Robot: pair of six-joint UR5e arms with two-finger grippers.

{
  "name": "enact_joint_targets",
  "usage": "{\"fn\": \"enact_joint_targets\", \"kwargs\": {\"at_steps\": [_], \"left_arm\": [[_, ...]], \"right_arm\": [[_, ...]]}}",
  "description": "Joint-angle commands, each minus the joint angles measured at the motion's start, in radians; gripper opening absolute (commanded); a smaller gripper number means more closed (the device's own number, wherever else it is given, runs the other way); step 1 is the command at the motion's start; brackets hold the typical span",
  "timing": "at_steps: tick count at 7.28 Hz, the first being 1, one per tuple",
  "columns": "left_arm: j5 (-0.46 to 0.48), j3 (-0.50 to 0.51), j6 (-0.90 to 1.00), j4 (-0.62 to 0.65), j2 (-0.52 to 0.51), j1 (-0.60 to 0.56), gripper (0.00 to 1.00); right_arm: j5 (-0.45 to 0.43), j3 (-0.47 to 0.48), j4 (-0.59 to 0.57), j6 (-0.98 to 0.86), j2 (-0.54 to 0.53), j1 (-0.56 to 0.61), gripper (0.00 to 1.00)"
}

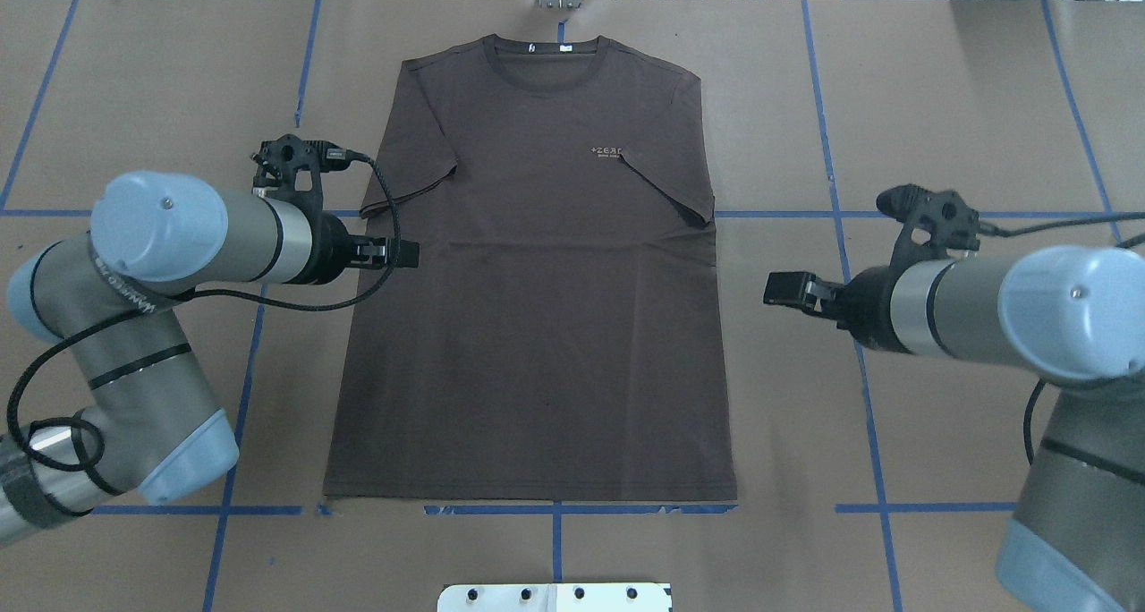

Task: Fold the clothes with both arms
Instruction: 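Lower both grippers to the shirt hem corners nearest the robot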

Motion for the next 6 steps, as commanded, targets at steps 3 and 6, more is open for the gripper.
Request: {"fn": "enact_joint_targets", "kwargs": {"at_steps": [3, 6], "left_arm": [[0.169, -0.189, -0.326, 0.0, 0.262, 0.285, 0.69], [0.218, -0.167, -0.38, 0.001, 0.276, 0.379, 0.67]], "right_arm": [[-0.191, 0.084, -0.025, 0.191, -0.094, -0.27, 0.83], [-0.198, 0.084, -0.025, 0.191, -0.092, -0.272, 0.84]]}}
